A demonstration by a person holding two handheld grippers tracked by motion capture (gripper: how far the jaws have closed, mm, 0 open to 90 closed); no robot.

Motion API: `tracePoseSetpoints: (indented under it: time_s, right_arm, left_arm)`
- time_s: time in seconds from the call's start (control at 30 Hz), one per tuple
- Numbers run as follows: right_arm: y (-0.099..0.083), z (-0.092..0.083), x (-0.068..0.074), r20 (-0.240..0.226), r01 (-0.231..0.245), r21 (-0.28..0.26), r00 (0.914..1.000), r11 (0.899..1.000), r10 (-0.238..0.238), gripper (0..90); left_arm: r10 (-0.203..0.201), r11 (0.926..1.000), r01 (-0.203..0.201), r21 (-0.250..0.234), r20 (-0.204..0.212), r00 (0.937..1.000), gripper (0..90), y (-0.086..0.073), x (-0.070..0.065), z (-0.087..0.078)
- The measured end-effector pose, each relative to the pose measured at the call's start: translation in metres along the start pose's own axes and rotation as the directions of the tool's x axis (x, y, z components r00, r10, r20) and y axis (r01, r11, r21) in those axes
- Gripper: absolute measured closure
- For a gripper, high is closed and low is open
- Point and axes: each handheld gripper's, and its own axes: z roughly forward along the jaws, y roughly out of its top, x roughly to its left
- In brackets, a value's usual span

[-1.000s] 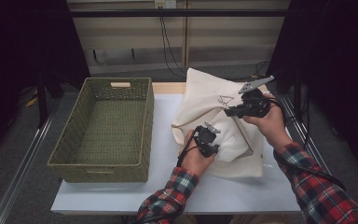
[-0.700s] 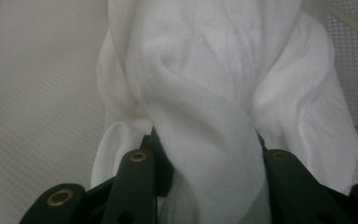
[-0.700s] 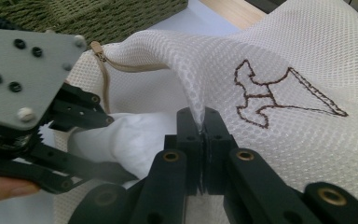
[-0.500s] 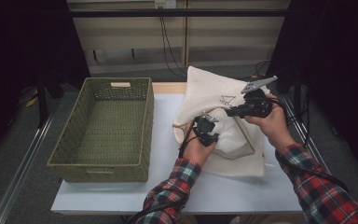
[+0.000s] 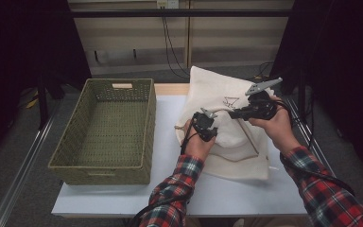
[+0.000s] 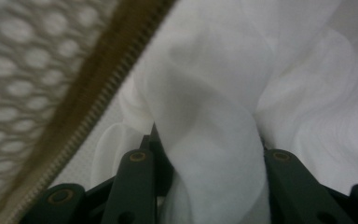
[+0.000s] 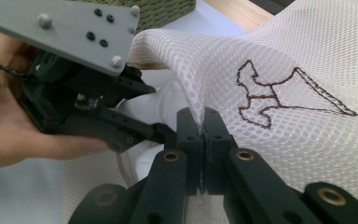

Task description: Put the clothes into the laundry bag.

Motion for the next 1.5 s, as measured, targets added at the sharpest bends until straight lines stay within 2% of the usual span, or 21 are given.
tracePoseSetpoints:
  time_s: [0.13, 0.2, 0.27, 0.3, 0.4, 0.5, 0.6, 0.67, 0.73, 0.9, 0.93, 1.1, 1.17, 1.3, 1.37, 1.43, 1.5]
  right_arm:
    - [0.000, 0.002, 0.001, -0.001, -0.001, 0.002, 1.0000, 1.000, 0.001, 88.3]
    - [0.000, 0.003, 0.001, -0.009, -0.004, 0.002, 1.0000, 1.000, 0.004, 88.3]
    - [0.000, 0.003, 0.000, -0.018, 0.004, -0.002, 0.9998, 1.000, -0.004, 88.4]
    - [0.000, 0.004, 0.000, -0.018, 0.002, -0.003, 0.9998, 1.000, -0.002, 88.3]
    - [0.000, 0.004, -0.001, -0.028, -0.003, -0.008, 0.9996, 1.000, 0.003, 88.3]
    - [0.000, 0.006, -0.001, -0.021, -0.005, -0.006, 0.9998, 1.000, 0.005, 88.3]
    - [-0.001, 0.009, -0.001, -0.021, -0.002, 0.000, 0.9998, 1.000, 0.002, 88.3]
    - [-0.002, 0.010, -0.001, -0.023, -0.002, 0.001, 0.9997, 1.000, 0.002, 88.3]
    - [-0.002, 0.010, -0.001, -0.016, 0.000, 0.005, 0.9999, 1.000, 0.000, 88.3]
    - [-0.003, 0.012, -0.002, -0.004, -0.005, 0.005, 1.0000, 1.000, 0.005, 88.2]
    - [-0.003, 0.012, -0.002, 0.001, -0.006, 0.004, 1.0000, 1.000, 0.006, 88.2]
    - [-0.001, 0.013, -0.001, 0.006, -0.003, 0.014, 1.0000, 1.000, 0.003, 88.1]
    - [-0.001, 0.014, -0.001, 0.007, -0.001, 0.013, 1.0000, 1.000, 0.001, 88.1]
    - [0.000, 0.016, -0.002, 0.006, -0.002, 0.017, 1.0000, 1.000, 0.002, 88.1]
    - [0.002, 0.016, -0.002, 0.006, -0.003, 0.019, 1.0000, 1.000, 0.002, 88.1]
    - [0.002, 0.016, -0.003, 0.010, -0.001, 0.020, 0.9999, 1.000, 0.000, 88.0]
    - [0.002, 0.016, -0.005, 0.017, 0.000, 0.020, 0.9999, 1.000, -0.001, 88.0]
  left_arm:
    - [-0.016, 0.9991, 0.015, -0.039, -0.032, 0.9994, 67.5, 0.003, 0.006, 0.000]
    - [-0.006, 0.9991, 0.004, -0.043, -0.055, 0.9985, 67.5, 0.007, 0.011, -0.002]
    - [-0.026, 0.9970, 0.021, -0.074, -0.065, 0.9976, 67.5, 0.011, 0.014, -0.003]
    - [-0.007, 0.9973, 0.001, -0.073, -0.083, 0.9965, 67.5, 0.013, 0.016, -0.005]
    - [-0.009, 0.9952, 0.000, -0.098, -0.090, 0.9959, 67.2, 0.015, 0.019, -0.003]
    - [0.018, 0.9979, -0.022, -0.061, -0.078, 0.9968, 65.3, 0.012, 0.019, 0.003]
    - [0.015, 0.9993, -0.018, -0.034, -0.069, 0.9975, 60.8, 0.004, 0.020, 0.009]
    - [-0.020, 0.9987, 0.018, -0.048, -0.048, 0.9986, 56.8, 0.000, 0.021, 0.012]
    - [-0.025, 0.9987, 0.023, -0.045, -0.041, 0.9989, 52.0, -0.002, 0.023, 0.011]
    - [-0.059, 0.9969, 0.059, -0.052, -0.001, 0.9982, 36.4, -0.004, 0.024, 0.004]
    - [-0.051, 0.9981, 0.051, -0.035, 0.004, 0.9987, 33.7, -0.004, 0.025, 0.002]
    - [-0.058, 0.9977, 0.059, -0.035, 0.031, 0.9979, 23.5, -0.006, 0.025, -0.009]
    - [-0.073, 0.9962, 0.074, -0.045, 0.039, 0.9966, 22.2, -0.005, 0.023, -0.014]
    - [-0.047, 0.9981, 0.049, -0.036, 0.050, 0.9977, 19.0, -0.006, 0.020, -0.024]
    - [-0.048, 0.9983, 0.049, -0.032, 0.057, 0.9973, 19.4, -0.008, 0.018, -0.026]
    - [-0.033, 0.9987, 0.035, -0.038, 0.063, 0.9975, 20.9, -0.010, 0.015, -0.028]
    - [-0.036, 0.9991, 0.038, -0.018, 0.078, 0.9963, 27.9, -0.012, 0.013, -0.028]
